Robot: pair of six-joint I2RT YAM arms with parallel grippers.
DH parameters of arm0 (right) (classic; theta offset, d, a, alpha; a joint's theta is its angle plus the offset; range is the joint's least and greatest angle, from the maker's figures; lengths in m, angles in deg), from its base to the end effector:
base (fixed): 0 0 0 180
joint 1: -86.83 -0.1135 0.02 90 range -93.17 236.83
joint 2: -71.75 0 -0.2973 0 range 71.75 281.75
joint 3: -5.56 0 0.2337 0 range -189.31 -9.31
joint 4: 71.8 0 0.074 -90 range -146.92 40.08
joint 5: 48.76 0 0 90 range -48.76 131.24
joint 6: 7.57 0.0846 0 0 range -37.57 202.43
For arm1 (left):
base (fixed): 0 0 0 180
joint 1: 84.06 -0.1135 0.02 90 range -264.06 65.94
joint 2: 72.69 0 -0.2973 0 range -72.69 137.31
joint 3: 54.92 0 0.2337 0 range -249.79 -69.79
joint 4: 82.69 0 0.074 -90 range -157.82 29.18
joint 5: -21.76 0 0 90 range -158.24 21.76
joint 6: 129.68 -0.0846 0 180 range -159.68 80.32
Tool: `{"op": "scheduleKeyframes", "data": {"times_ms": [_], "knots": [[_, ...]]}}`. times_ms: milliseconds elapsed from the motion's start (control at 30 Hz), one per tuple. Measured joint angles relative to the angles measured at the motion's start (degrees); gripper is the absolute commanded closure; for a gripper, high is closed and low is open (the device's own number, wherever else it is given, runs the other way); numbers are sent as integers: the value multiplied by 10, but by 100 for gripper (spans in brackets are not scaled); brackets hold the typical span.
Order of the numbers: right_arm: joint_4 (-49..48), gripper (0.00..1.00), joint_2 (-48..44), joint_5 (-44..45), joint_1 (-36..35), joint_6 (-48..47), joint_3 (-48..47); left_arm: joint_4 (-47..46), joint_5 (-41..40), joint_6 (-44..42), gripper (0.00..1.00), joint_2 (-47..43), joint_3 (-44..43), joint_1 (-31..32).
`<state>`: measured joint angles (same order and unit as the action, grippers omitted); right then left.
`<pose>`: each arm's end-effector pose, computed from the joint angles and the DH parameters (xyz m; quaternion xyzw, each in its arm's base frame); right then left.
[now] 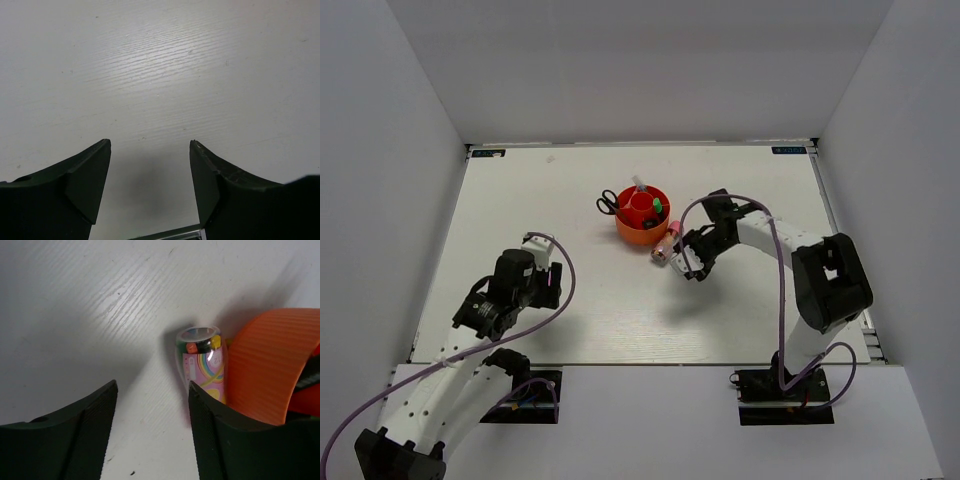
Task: Sort the stationery into containers
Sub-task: Pick up the stationery from the center of the board.
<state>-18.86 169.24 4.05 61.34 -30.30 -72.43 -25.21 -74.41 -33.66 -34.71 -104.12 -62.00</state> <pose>0.2684 0.1846 0.1954 -0.8925 0.2885 0.1283 0.3221 0.1185 -0.0382 0.2277 0.1094 0.9204 -0.0418 0.3730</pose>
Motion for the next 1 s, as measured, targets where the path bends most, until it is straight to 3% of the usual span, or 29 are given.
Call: {"op": "scheduleKeyframes", "data": {"times_ms": [433, 733, 1000], "knots": [[-146, 34, 16, 164, -97, 85, -1, -6, 27, 4, 24, 15, 0, 0], [-141, 34, 40, 186, -107, 82, -13, -6, 27, 4, 23, 16, 0, -1], [-100, 41, 50, 191, -111, 66, -29, -6, 27, 4, 23, 16, 0, -2]]}}
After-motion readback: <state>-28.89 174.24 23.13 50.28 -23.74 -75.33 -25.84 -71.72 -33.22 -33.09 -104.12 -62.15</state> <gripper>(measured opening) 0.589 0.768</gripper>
